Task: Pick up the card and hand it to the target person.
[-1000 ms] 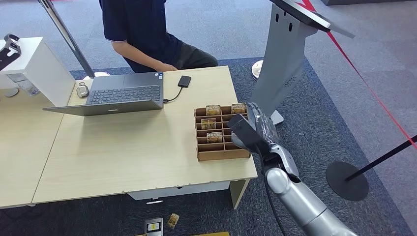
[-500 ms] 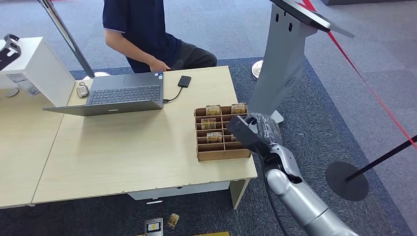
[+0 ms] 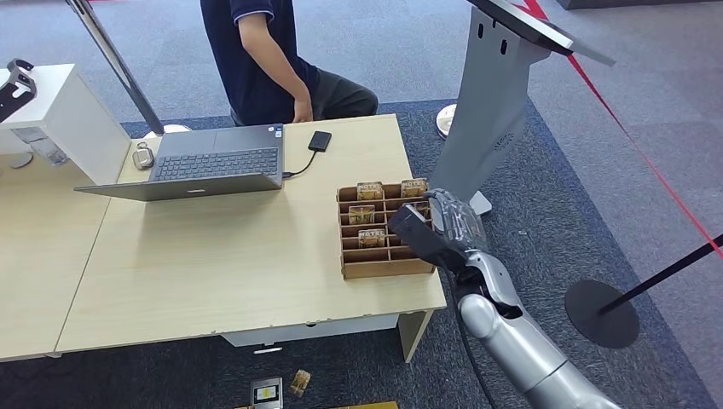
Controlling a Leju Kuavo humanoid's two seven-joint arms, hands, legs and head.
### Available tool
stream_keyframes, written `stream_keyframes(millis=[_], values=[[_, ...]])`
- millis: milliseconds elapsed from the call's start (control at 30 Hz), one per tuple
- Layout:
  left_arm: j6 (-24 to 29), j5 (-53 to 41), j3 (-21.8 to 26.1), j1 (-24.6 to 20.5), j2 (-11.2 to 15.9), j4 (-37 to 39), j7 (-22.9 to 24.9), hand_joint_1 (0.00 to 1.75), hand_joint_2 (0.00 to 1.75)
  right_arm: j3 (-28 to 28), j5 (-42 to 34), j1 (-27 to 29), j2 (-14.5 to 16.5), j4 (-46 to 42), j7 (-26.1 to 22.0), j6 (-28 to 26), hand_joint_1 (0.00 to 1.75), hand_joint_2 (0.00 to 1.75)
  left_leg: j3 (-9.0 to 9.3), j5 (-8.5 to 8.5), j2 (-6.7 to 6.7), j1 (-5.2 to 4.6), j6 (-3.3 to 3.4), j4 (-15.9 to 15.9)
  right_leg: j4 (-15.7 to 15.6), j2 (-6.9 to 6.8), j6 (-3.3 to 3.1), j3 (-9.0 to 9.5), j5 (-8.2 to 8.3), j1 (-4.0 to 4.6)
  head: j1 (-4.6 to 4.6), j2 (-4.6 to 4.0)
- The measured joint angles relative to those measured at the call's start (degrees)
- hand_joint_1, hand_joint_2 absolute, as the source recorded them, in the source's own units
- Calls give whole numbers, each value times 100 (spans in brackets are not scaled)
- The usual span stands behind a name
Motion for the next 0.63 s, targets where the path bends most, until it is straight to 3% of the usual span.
stream_keyframes(millis=[367, 467, 633], values=[[0, -2, -59, -10, 0, 1, 0, 0, 0, 14, 90, -38, 52, 212, -22, 20, 96, 175, 0, 0, 0, 0, 0, 0, 0, 0, 0, 0, 0, 0, 1, 0], [-1, -4, -78, -14, 0, 0, 0, 0, 0, 15, 114, -41, 56, 278, -20, 20, 94, 175, -1, 0, 0, 0, 0, 0, 0, 0, 0, 0, 0, 0, 1, 0], [-7, -6, -94, -25, 0, 0, 7, 0, 0, 19, 189, -47, 72, 379, 11, 8, 71, 175, -1, 0, 0, 0, 0, 0, 0, 0, 0, 0, 0, 0, 0, 0]])
